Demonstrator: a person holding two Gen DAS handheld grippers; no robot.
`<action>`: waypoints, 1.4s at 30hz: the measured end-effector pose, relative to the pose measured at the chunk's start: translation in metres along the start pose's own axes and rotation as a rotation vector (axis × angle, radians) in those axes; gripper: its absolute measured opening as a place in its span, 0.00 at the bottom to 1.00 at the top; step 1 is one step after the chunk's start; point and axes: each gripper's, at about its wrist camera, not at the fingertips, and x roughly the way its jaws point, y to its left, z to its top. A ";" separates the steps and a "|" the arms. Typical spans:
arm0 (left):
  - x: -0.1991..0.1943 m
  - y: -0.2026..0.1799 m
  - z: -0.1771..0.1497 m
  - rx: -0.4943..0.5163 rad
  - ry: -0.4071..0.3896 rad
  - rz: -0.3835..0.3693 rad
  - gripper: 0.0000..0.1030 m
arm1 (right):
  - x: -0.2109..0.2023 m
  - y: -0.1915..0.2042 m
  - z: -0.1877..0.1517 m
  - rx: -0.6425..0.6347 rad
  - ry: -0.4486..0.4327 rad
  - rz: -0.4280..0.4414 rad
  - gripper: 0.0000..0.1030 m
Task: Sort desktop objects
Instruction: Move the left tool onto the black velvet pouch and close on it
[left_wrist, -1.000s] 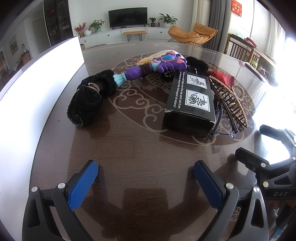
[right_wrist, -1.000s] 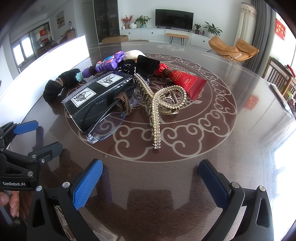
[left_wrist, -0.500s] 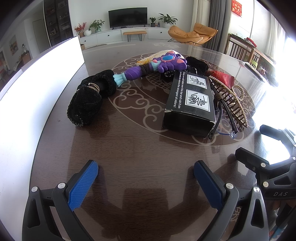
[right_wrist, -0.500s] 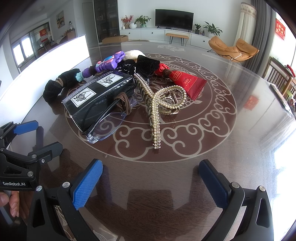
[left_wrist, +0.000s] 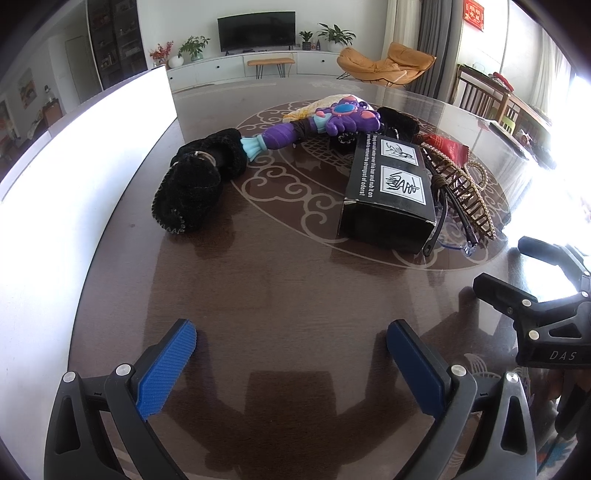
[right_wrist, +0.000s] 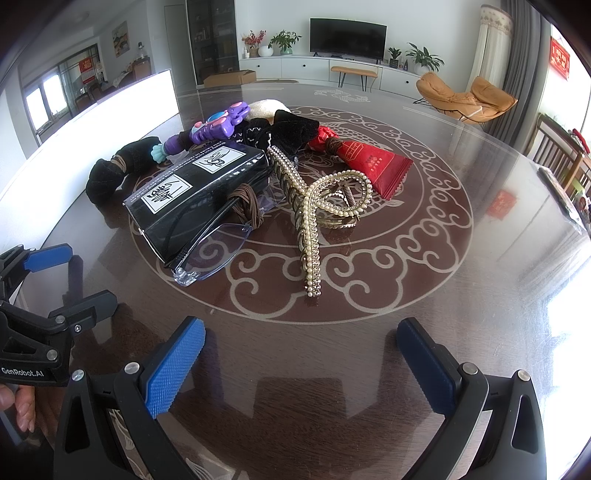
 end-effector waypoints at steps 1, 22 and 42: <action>-0.004 0.008 -0.003 -0.032 -0.010 0.014 1.00 | 0.000 0.000 0.000 0.000 0.000 0.000 1.00; 0.060 0.056 0.102 -0.029 -0.016 0.033 0.65 | 0.000 0.000 0.000 0.000 0.000 0.000 1.00; 0.014 0.048 0.029 -0.010 -0.036 0.044 0.94 | 0.000 0.001 -0.001 0.000 0.000 0.000 1.00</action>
